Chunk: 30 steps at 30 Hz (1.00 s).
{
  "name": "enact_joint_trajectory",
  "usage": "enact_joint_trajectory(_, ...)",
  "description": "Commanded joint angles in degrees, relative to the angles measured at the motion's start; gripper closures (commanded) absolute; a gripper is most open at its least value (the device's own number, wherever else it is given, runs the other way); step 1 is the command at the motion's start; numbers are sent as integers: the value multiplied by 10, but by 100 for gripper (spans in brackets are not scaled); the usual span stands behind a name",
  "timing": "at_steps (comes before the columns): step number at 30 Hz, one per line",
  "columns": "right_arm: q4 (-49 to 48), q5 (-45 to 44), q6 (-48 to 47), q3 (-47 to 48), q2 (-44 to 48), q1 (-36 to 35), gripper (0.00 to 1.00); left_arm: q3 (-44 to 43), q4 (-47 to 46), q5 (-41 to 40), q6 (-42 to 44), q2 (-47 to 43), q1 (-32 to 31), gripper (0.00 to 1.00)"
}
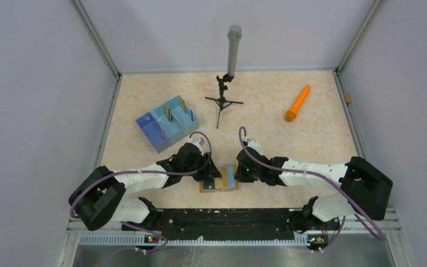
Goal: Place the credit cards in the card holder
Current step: Insert the credit card into the card holder.
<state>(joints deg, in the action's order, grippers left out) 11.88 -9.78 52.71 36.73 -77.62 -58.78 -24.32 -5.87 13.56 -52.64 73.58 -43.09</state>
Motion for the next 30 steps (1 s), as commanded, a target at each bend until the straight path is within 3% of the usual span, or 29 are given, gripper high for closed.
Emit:
enact_joint_trajectory(1,-1,-17,-2,-6,13,-5,100,-9,-5,14,1,38,-13,51)
enact_joint_trajectory(18,-12,-21,-5,-14,47,-5,100,-70,-30,5,-18,69,-40,53)
enact_joint_trajectory(30,-24,-26,7,-34,86,-5,100,-53,-96,7,-46,61,-45,53)
